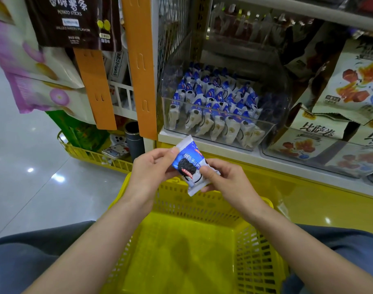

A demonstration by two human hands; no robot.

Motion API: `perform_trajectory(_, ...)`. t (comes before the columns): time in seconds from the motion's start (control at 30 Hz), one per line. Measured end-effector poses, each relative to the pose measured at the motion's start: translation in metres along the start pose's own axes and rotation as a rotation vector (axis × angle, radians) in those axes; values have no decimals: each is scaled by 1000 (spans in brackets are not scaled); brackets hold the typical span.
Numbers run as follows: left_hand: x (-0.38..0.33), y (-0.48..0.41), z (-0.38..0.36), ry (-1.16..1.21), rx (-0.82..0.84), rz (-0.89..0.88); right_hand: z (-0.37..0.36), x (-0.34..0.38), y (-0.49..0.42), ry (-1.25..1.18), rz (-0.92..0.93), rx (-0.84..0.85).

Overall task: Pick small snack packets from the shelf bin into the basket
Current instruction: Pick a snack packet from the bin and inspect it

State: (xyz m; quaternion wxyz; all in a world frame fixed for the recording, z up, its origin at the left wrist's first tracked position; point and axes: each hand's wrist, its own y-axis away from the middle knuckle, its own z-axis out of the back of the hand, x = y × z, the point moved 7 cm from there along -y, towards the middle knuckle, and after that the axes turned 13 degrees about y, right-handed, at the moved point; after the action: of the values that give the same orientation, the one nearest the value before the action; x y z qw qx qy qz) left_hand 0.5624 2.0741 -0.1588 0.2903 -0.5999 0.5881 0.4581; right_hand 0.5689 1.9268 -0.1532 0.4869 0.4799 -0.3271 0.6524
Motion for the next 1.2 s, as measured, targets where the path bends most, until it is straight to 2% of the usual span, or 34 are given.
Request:
perform_trajectory(0.1, 11, 4, -10, 22, 72, 114, -1, -8, 0, -150, -84, -42)
perform_trajectory(0.2, 16, 9, -13, -106, 78, 104, -5, -11, -1, -171, -125, -44)
perform_trajectory(0.33, 10, 6, -6, -143, 20, 70, -7, 1, 3, 130, 2, -66)
perform_trajectory(0.47, 5, 5, -6, -123, 14, 65, -3, 21, 5, 691, 194, -87)
perform_trajectory(0.53, -6, 2, -1, -94, -34, 2, 2, 35, -1, 742, 253, -108)
perform_trajectory(0.7, -31, -7, 15, 6, -169, -91, 48, 86, -49, 776, 383, -378)
perform_trajectory(0.8, -37, -10, 18, 49, -182, -90, 61, 96, -100, 912, 277, -363)
perform_trajectory(0.93, -43, -17, 16, 44, -162, -89, 64, 73, -152, 1037, -14, -172)
perform_trajectory(1.07, -47, -21, 15, 40, -151, -90, 55, 71, -172, 1066, -33, -71)
perform_trajectory(1.2, -49, -22, 15, 31, -150, -97, 54, 67, -182, 1161, -84, -111)
